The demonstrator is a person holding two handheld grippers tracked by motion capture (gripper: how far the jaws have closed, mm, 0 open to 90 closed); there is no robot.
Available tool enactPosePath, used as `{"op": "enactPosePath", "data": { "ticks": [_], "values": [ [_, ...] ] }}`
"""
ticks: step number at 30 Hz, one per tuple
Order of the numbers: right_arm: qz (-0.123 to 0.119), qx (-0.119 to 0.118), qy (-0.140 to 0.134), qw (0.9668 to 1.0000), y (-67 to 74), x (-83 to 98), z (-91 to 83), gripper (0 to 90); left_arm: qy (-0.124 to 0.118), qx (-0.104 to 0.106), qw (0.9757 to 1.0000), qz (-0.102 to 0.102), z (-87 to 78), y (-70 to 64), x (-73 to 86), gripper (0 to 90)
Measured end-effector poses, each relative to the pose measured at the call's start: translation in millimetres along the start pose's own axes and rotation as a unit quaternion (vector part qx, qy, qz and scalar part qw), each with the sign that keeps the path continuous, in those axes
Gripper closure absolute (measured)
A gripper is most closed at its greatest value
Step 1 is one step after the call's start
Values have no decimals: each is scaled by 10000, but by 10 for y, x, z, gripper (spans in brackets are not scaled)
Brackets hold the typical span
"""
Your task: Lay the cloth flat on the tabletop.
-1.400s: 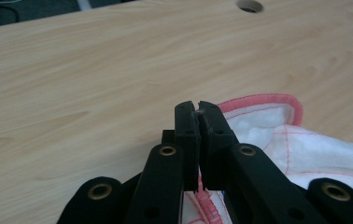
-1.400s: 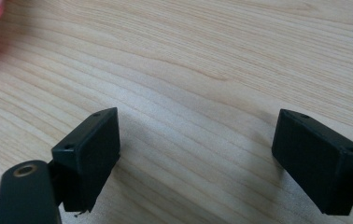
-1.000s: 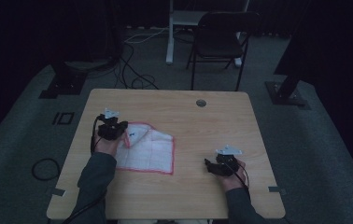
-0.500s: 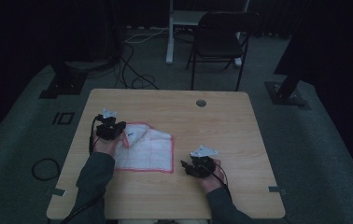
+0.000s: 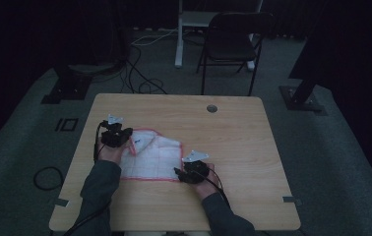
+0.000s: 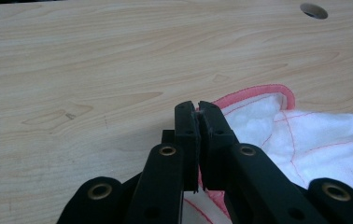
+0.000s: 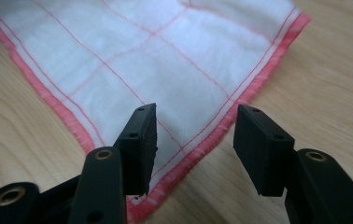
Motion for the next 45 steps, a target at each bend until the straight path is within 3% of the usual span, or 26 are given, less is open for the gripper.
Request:
{"op": "enactPosePath", "data": {
  "ticks": [7, 13, 15, 23, 34, 45],
  "values": [
    [-12, -25, 50, 10000, -6, 17, 40, 542, 4, -28, 10000, -33, 0, 29, 13, 878],
    [-164, -218, 108, 9996, 81, 4, 46, 812, -3, -37, 10000, -70, -6, 46, 12, 878],
    [-181, -255, 120, 9994, 91, 6, 44, 858, -9, -40, 10000, -81, -10, 52, 10, 878],
    [-203, -24, 163, 9997, -1, 100, -125, 868, -7, -65, 9999, -146, -22, 118, 27, 878],
    [8, 210, 135, 9997, -221, 350, -493, 871, 137, -69, 9997, -204, 47, 135, 155, 879],
    [155, 370, 151, 9991, -354, 486, -712, 872, 470, -231, 9977, -439, 118, 275, 466, 881]
  ]
}}
Point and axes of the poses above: each handheld gripper's, and its own axes: z roughly forward along the jaws, x roughly out of its underside, y roughly to its left, the point moved 9 cm from there along z, roughly forward along the jaws, and after that the axes turned 4 degrees about -x, right-handed, at the moved point
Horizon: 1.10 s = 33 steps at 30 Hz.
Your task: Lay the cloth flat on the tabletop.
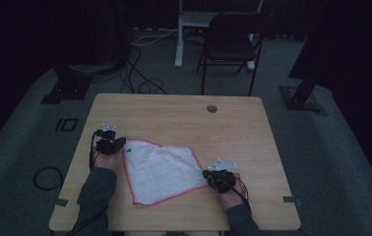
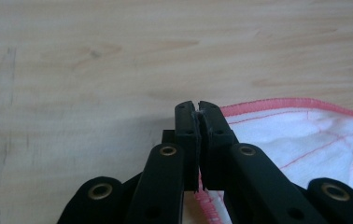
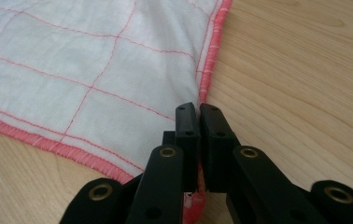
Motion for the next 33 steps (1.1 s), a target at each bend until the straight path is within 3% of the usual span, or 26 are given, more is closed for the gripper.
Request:
{"op": "enactPosePath", "data": {
  "ticks": [6, 10, 16, 22, 29, 33],
  "values": [
    [67, -1, -31, 10000, -19, -1, -23, 856, 131, -90, 9998, -86, 19, 62, 117, 872],
    [100, 9, -173, 9998, -36, -87, -20, 755, -97, -65, 9999, -7, -38, -14, 19, 780],
    [66, 35, -388, 9992, -77, -301, 28, 707, -234, 106, 9989, 391, -66, -291, -139, 750],
    [109, 87, -372, 9992, -166, -494, 170, 703, -230, 294, 9965, 746, 40, -581, -237, 712],
    [84, 156, -299, 9994, -249, -699, 350, 702, -35, 470, 9919, 1180, 235, -873, -212, 677],
    [63, 74, -301, 9995, -285, -782, 459, 703, 79, 538, 9893, 1353, 337, -987, -160, 648]
  ]
}}
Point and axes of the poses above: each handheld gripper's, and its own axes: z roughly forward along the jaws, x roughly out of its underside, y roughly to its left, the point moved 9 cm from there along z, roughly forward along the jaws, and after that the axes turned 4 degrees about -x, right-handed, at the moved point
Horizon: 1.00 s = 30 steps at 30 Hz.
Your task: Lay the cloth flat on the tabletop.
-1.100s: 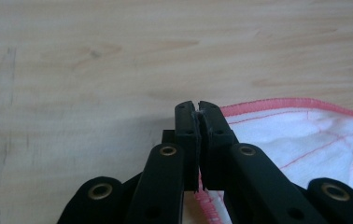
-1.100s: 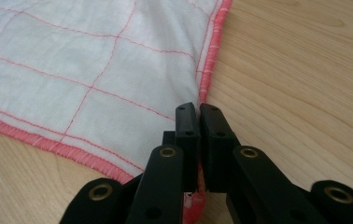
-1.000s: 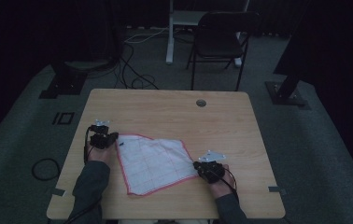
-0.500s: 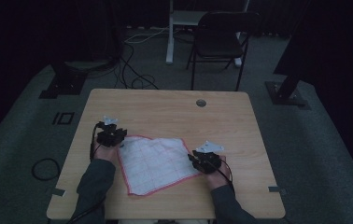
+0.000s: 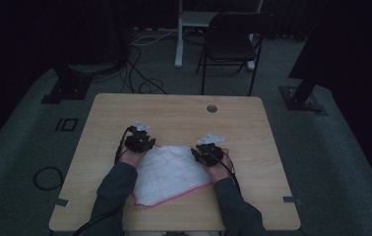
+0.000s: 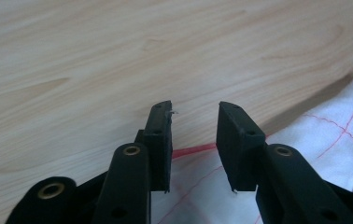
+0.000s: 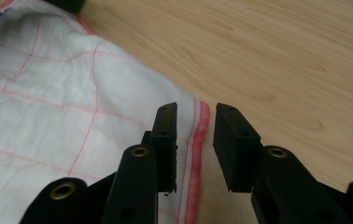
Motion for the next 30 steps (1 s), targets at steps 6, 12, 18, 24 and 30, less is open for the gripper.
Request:
{"op": "enactPosePath", "data": {
  "ticks": [6, 12, 18, 24, 30],
  "values": [
    [182, -126, 125, 9997, -35, -33, 171, 625, 63, 165, 9997, 152, 69, -111, 22, 601],
    [235, -166, 372, 9989, -28, 19, 320, 551, 148, 204, 9992, 323, 81, -156, 61, 590],
    [258, -167, 603, 9977, -21, 71, 422, 540, 307, 161, 9990, 265, 120, -162, 110, 581],
    [256, -386, 649, 9968, 41, 65, 421, 781, 422, 273, 9986, 184, 123, -191, 123, 682],
    [41, -175, 615, 9979, 51, 45, 368, 870, 425, 248, 9987, 137, 92, -200, 95, 845]
  ]
}}
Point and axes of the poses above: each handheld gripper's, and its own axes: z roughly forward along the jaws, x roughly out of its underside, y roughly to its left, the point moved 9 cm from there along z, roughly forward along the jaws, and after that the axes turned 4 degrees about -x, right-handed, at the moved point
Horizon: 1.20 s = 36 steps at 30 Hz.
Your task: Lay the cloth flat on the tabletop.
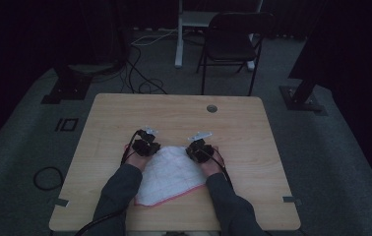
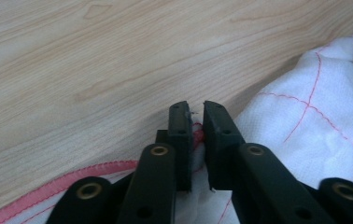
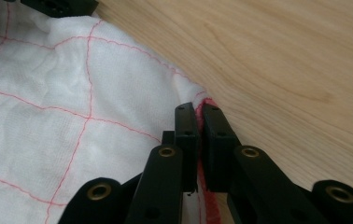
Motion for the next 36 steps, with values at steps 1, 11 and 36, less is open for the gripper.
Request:
{"op": "enactPosePath", "data": {
  "ticks": [1, 11, 36],
  "values": [
    [30, 13, -44, 10000, -11, -4, -26, 871, -39, -8, 10000, -43, -16, 18, -10, 850],
    [7, 9, -612, 9981, -49, -87, -422, 874, -852, -24, 9945, -610, -388, 177, -221, 860],
    [-324, -443, -538, 9970, 491, 416, -634, 721, -674, 59, 9946, -790, -577, -117, 628, 854]
  ]
}}
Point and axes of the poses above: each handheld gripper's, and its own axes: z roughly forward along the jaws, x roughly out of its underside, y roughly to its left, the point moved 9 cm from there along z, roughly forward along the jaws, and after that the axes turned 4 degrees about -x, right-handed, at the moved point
